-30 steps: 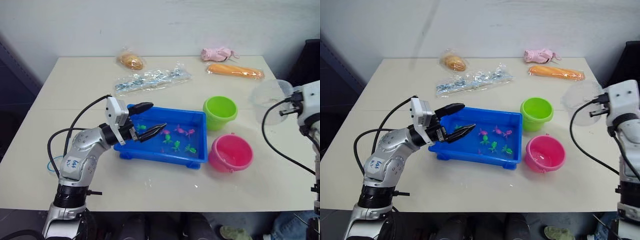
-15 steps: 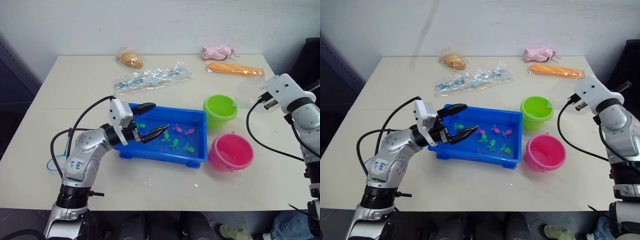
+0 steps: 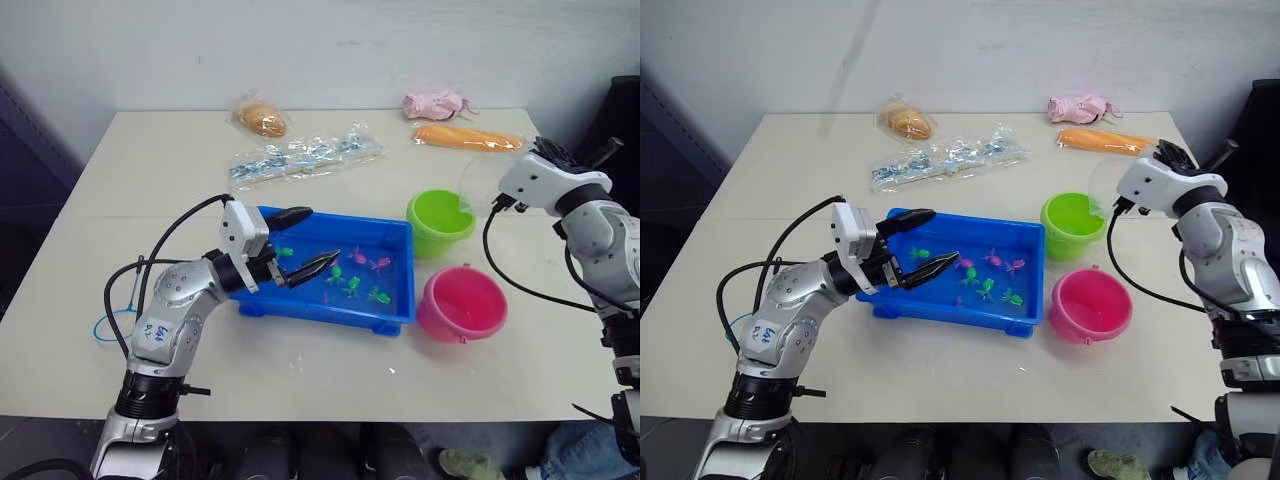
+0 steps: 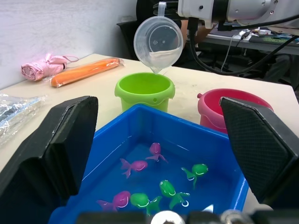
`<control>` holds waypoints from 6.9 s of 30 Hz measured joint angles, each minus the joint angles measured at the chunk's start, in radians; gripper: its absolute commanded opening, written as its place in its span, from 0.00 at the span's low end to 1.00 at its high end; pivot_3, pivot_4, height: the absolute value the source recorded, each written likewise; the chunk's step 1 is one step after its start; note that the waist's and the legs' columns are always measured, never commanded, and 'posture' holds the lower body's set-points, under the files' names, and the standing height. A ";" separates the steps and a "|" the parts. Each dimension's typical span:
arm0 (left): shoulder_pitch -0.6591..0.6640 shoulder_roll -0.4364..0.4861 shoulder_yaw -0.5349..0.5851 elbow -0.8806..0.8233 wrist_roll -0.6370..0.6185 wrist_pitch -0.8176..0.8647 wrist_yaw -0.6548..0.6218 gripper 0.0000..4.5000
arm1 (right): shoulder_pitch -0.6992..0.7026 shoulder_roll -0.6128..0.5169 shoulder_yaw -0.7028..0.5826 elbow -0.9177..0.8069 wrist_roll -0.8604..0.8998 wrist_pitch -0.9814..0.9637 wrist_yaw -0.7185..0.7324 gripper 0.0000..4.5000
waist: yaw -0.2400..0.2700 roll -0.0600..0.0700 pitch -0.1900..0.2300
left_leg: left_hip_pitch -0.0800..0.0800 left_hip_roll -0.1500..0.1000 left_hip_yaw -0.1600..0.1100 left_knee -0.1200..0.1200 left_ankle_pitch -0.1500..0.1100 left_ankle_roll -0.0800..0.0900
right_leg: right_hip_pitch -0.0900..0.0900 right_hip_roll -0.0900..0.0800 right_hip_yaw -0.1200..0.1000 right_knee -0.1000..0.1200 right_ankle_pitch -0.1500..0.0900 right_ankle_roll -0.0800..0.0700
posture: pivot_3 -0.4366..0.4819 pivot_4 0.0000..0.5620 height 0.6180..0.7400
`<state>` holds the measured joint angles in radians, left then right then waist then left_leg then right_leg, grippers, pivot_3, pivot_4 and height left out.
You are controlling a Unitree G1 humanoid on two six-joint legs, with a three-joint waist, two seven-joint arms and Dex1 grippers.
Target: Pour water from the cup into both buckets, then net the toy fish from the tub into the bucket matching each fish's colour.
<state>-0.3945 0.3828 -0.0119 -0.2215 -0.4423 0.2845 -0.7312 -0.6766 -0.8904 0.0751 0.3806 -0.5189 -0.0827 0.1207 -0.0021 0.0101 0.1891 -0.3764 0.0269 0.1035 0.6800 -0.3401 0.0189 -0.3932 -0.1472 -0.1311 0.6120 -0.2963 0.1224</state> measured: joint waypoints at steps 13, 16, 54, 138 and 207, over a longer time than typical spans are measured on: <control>0.023 0.001 -0.010 -0.042 -0.001 0.004 -0.006 1.00 | -0.052 -0.006 0.061 0.050 -0.133 -0.084 -0.050 0.01 | -0.002 0.000 0.000 | 0.000 0.000 0.000 0.000 0.000 0.000 | 0.000 0.000 0.000 0.000 0.000 0.000 | 0.48 0.27 1.00; 0.026 0.001 -0.010 -0.042 -0.001 0.008 -0.006 1.00 | -0.053 -0.012 0.074 0.059 -0.153 -0.097 -0.065 0.01 | -0.001 0.000 0.000 | 0.000 0.000 0.000 0.000 0.000 0.000 | 0.000 0.000 0.000 0.000 0.000 0.000 | 0.48 0.27 1.00; 0.001 0.025 0.040 -0.031 -0.085 0.043 -0.073 1.00 | 0.114 0.149 -0.493 -0.171 0.694 0.394 0.202 0.01 | 0.004 0.000 0.000 | 0.000 0.000 -0.002 0.002 0.000 0.000 | 0.001 0.000 -0.001 0.002 0.000 0.000 | 0.48 0.27 1.00; 0.930 0.074 0.935 0.257 -0.103 -0.142 0.059 1.00 | 0.862 0.215 -0.353 -0.951 1.166 0.112 0.947 0.99 | -0.002 -0.024 -0.008 | 0.008 0.005 0.012 0.002 -0.019 0.007 | -0.001 -0.007 0.015 -0.008 0.001 0.000 | 0.48 0.27 1.00; -0.036 0.620 0.047 0.041 0.020 0.021 -0.588 0.01 | 0.342 0.015 -0.176 -0.969 1.501 0.675 0.790 1.00 | 0.002 -0.017 -0.008 | 0.002 0.004 0.022 0.004 -0.014 0.003 | -0.016 0.000 0.015 0.008 0.001 -0.005 | 0.48 0.27 1.00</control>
<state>-0.4310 1.0030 0.0348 -0.1809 -0.4219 0.3051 -1.3195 -0.3342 -0.8756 -0.1004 -0.5887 0.9821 0.5926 0.9109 0.0001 -0.0070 0.1806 -0.3747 0.0307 0.1259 0.6842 -0.3543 0.0222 -0.4097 -0.1474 -0.1166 0.6204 -0.2958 0.1174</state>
